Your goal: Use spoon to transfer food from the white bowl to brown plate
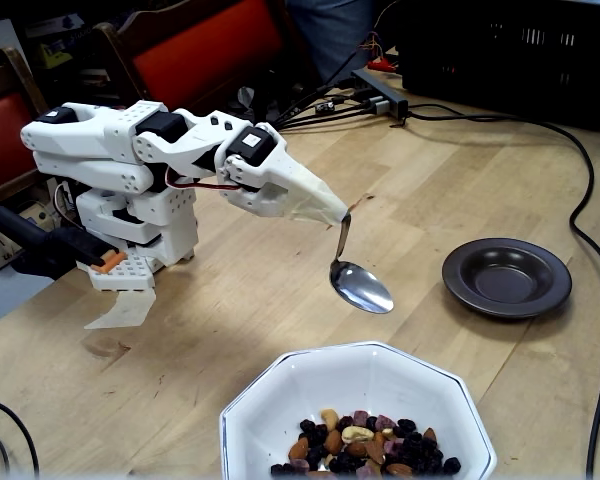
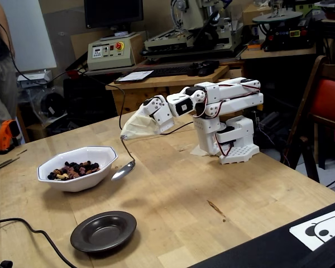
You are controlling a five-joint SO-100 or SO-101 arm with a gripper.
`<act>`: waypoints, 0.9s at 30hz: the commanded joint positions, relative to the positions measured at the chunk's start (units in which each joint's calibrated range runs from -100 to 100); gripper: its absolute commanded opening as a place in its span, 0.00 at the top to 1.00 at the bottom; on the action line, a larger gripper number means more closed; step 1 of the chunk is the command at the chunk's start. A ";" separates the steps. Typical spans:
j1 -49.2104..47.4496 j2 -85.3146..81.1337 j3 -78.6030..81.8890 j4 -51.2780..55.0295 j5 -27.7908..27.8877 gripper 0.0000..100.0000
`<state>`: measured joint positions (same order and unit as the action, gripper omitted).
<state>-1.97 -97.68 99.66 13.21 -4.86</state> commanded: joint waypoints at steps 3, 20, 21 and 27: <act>-0.33 -0.35 0.34 0.07 -0.05 0.98; -0.33 -0.78 0.34 -0.32 0.24 0.98; -0.33 -0.78 0.34 -0.56 0.24 0.98; -0.33 -0.78 -2.05 -0.64 0.24 0.98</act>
<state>-1.97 -97.68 99.58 13.21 -4.81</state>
